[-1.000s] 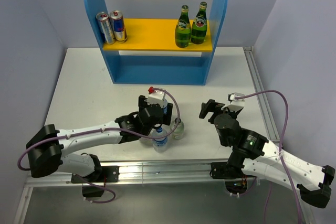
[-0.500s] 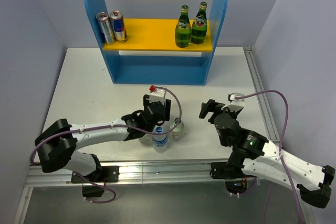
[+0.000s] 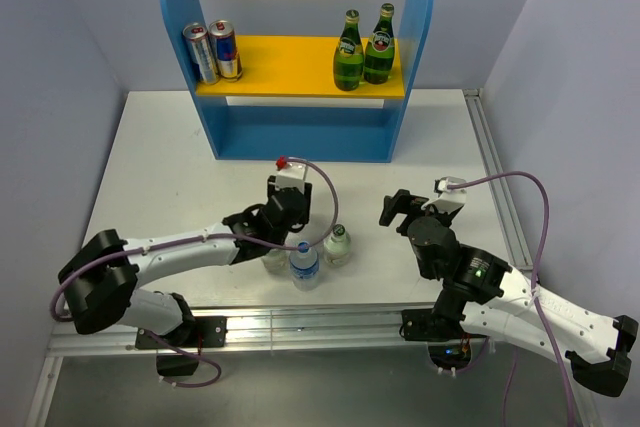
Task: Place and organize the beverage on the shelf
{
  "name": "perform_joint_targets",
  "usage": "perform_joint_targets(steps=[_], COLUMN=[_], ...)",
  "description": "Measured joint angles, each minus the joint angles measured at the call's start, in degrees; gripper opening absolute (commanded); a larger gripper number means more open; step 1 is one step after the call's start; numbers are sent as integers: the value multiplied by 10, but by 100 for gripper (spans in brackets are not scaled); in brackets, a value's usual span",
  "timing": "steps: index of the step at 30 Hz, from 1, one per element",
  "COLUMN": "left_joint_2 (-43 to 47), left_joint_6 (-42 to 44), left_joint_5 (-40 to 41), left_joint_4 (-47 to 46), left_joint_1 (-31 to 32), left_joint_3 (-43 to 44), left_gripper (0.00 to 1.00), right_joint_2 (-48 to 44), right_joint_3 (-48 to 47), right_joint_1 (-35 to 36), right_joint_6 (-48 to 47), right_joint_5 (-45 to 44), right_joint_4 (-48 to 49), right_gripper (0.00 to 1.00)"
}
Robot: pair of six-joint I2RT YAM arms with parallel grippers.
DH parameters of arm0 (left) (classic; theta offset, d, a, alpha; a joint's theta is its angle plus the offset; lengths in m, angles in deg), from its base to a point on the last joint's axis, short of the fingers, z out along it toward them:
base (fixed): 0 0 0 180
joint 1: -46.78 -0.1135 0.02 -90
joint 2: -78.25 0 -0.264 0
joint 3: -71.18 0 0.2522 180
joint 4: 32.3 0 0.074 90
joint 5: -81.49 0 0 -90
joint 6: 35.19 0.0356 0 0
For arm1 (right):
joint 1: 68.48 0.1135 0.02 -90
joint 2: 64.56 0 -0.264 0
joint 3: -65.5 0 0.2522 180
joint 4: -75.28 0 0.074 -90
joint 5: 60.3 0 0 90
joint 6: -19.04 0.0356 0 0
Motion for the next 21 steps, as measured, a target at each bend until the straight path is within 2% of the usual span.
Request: perform_joint_targets(steps=[7,12,17,21], left_joint_2=[65,85,64,31], left_joint_6=[33,59,75,81], left_joint_5=[-16,-38,-54,-69], left_joint_4=[30,-14,-57,-128], left_joint_1=[-122,-216,-273,-307], left_joint_3=[0,0,0,-8], left_gripper=[0,0,0,0], right_joint_2=[-3,-3,-3,0], right_joint_3=[0,0,0,0], right_joint_1=[0,0,0,0], right_joint_6=[0,-1,-1,-1], right_joint_5=[0,1,3,4], right_joint_4=[1,1,3,5], right_gripper=[99,100,100,100])
